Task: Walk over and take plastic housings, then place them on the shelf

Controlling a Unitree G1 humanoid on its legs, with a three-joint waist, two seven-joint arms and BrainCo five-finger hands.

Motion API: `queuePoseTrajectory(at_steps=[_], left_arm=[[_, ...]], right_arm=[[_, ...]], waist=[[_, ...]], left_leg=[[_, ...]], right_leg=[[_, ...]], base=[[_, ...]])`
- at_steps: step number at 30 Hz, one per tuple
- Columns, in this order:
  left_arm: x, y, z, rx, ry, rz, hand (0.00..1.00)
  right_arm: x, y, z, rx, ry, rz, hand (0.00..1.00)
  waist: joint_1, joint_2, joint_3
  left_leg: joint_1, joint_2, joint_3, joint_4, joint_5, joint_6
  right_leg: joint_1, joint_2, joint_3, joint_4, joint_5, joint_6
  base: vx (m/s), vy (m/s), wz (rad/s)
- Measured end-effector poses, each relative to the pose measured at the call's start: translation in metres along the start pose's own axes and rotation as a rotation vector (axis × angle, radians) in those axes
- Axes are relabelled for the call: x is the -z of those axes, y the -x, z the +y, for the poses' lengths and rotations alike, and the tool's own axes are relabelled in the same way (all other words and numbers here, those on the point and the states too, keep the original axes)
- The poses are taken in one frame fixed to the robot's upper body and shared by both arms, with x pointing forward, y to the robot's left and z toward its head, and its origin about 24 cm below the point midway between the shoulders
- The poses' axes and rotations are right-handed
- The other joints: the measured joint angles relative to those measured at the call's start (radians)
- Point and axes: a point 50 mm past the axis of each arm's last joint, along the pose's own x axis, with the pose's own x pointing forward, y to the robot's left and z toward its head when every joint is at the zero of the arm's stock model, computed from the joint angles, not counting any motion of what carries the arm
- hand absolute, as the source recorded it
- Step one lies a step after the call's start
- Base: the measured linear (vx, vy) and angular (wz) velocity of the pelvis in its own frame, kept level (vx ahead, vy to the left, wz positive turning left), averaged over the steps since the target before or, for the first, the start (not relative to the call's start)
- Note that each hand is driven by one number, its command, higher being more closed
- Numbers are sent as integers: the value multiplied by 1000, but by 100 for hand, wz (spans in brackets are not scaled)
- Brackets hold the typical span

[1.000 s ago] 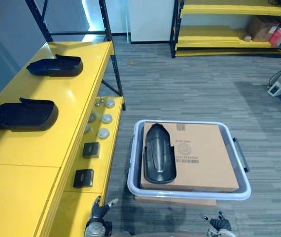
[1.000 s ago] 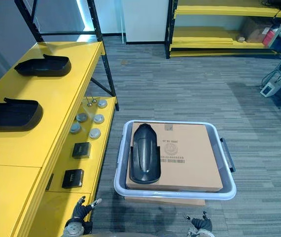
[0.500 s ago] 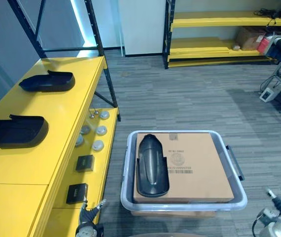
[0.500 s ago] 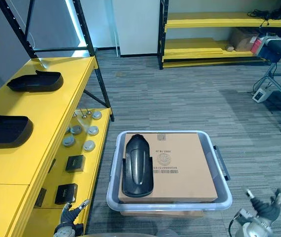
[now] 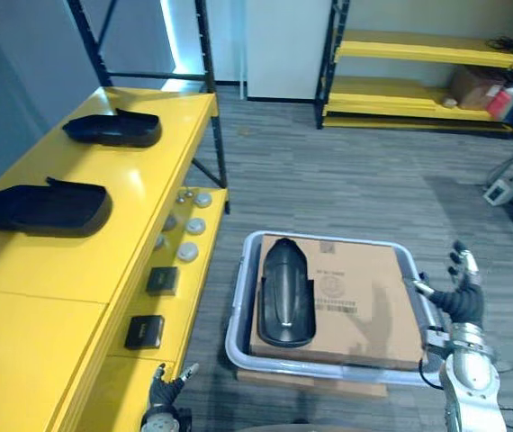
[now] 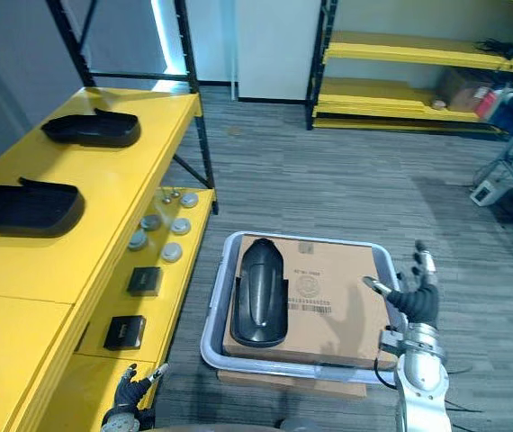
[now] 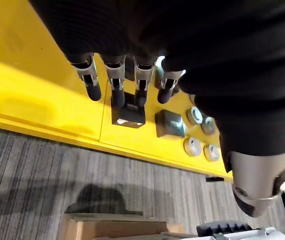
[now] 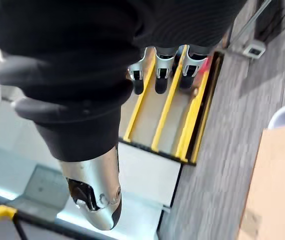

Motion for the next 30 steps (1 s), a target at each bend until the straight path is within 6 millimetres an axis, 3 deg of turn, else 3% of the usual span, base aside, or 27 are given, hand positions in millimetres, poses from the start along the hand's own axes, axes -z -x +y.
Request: queuePoseTrajectory(at_steps=[5, 8, 15, 27, 28, 30], left_arm=[[-1, 0, -2, 11, -14, -6, 0], [-1, 0, -3, 17, -22, -8, 0], [-13, -2, -11, 36, -37, -47, 0], [-20, -2, -19, 28, -44, -73, 0], [-20, -1, -21, 33, -39, -72, 0], [-20, 0, -24, 39, -34, -69, 0]], right_arm=[[21, -6, 23, -12, 58, 134, 0], [31, -7, 32, -5, 105, 199, 0], [41, -18, 34, 103, 162, 300, 0], [53, -17, 36, 230, 183, 420, 0], [52, -18, 36, 237, 189, 417, 100], [52, -19, 37, 233, 188, 418, 100]], waist=[[27, 6, 22], [29, 5, 35], [29, 14, 72], [45, 20, 107], [45, 20, 109], [45, 20, 111]], left_leg=[[-44, -4, -72, -26, 37, -12], [-67, -11, -101, -23, 52, -27], [-124, -31, -147, -21, 83, -23], [-155, -33, -156, -31, 106, -31], [-155, -33, -156, -31, 108, -32], [-155, -33, -156, -31, 108, -32]], right_leg=[[-25, -13, -77, 0, -1, 0], [-26, -23, -117, 0, -4, 4], [-49, -44, -179, -1, -4, 5], [-76, -48, -197, 0, -1, 4], [-75, -48, -197, 0, 0, 3], [-75, -47, -198, 0, 0, 3]], base=[[-13, -29, 48], [-2, -15, 37], [-35, 8, 27], [-20, -3, 5], [0, 0, 0], [-15, -4, 0]])
